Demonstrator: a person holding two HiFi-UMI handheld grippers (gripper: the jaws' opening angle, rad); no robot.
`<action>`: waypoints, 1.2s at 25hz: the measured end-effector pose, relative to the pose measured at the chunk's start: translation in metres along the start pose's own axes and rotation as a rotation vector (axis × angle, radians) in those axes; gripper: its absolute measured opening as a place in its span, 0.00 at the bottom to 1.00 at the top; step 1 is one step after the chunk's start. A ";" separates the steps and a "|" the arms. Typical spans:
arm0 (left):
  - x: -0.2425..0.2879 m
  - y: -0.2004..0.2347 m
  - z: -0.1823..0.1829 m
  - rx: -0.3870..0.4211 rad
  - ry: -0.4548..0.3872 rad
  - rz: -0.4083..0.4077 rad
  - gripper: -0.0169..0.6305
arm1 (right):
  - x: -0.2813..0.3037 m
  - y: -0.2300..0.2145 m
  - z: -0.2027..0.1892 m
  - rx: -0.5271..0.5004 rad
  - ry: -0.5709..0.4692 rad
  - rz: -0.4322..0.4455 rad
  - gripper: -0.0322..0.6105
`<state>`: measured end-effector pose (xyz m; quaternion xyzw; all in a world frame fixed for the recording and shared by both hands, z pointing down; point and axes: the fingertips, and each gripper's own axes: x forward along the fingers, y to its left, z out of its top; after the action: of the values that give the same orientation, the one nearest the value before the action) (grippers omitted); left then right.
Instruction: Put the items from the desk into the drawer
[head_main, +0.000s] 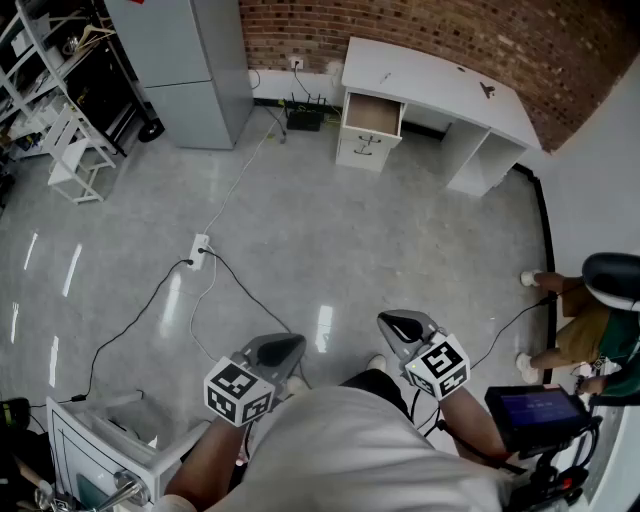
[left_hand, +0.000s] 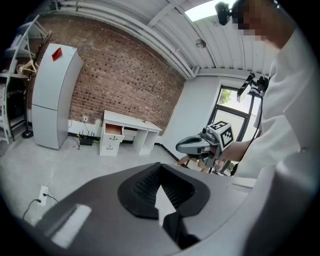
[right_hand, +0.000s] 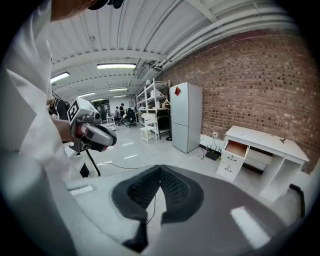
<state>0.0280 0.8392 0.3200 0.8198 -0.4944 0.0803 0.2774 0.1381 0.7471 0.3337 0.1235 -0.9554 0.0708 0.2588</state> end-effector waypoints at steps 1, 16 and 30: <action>-0.002 0.005 -0.001 -0.004 0.007 -0.010 0.04 | 0.006 0.001 0.004 0.010 -0.003 -0.005 0.05; 0.109 0.098 0.074 0.034 0.041 -0.051 0.04 | 0.080 -0.135 0.036 0.075 -0.014 -0.060 0.05; 0.272 0.208 0.203 0.134 0.101 -0.044 0.11 | 0.127 -0.329 0.087 0.116 -0.078 -0.152 0.11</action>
<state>-0.0436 0.4484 0.3391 0.8423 -0.4551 0.1482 0.2480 0.0796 0.3886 0.3476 0.2129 -0.9470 0.1015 0.2183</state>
